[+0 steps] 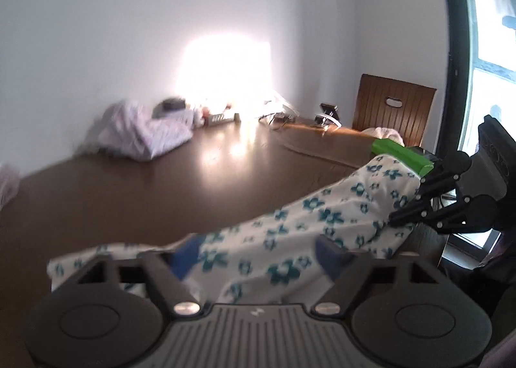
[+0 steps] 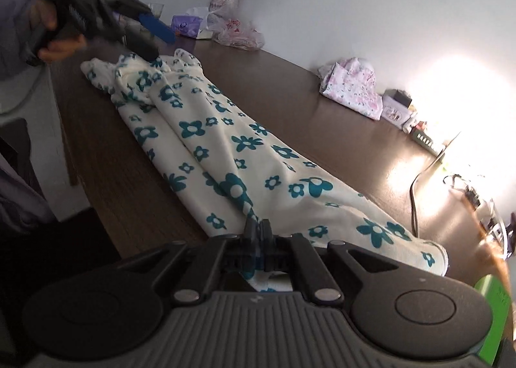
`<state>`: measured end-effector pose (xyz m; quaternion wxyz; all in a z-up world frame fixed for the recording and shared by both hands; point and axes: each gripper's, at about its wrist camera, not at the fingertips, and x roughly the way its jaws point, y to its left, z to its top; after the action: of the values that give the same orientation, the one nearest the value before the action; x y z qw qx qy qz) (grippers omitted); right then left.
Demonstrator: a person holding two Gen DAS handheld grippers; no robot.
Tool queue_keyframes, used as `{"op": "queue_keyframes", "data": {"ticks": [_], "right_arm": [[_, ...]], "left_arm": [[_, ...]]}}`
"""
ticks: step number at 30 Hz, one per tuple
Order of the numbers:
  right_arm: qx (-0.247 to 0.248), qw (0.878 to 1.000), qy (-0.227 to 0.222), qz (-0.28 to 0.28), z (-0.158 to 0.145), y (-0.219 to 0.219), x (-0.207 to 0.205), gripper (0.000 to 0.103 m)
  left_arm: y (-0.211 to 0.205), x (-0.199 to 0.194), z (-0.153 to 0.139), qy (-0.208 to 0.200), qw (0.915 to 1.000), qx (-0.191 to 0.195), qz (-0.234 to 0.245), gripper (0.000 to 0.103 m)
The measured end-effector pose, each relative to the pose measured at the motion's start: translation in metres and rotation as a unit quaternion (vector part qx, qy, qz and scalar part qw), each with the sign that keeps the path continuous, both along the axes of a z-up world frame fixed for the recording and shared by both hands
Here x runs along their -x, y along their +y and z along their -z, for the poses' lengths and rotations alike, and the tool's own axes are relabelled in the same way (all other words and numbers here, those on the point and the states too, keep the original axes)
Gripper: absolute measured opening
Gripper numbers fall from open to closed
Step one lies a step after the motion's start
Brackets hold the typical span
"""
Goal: Fold clothes
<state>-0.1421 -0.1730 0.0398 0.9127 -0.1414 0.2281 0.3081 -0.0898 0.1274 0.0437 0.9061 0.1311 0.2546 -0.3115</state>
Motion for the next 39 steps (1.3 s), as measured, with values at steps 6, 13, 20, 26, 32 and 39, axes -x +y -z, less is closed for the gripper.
{"op": "queue_keyframes", "data": {"ticks": [6,13,20,26,32,39], "right_arm": [[-0.064,0.993,0.008,0.100,-0.010,-0.005,-0.025,0.006],[-0.017,0.988,0.039,0.147,0.026,0.021,-0.039,0.006],[-0.012,0.979,0.035,0.200,0.029,-0.007,-0.044,0.006],[-0.052,0.976,0.005,0.209,0.007,-0.025,-0.020,0.017],[-0.022,0.972,0.024,0.231,0.025,-0.020,-0.022,0.032],[0.004,0.972,0.032,0.232,0.031,0.000,-0.063,0.033]], "left_arm": [[-0.011,-0.015,0.022,0.047,0.9986,-0.003,-0.023,0.058],[-0.013,-0.008,0.036,0.066,0.9958,0.001,-0.063,0.056],[-0.031,0.000,0.036,0.063,0.9956,-0.007,-0.069,0.057],[0.002,0.011,0.023,0.049,0.9859,0.085,-0.135,0.056],[0.038,0.027,0.025,0.050,0.9696,0.091,-0.221,0.058],[0.061,0.022,0.043,0.046,0.9568,0.106,-0.267,0.060]]}}
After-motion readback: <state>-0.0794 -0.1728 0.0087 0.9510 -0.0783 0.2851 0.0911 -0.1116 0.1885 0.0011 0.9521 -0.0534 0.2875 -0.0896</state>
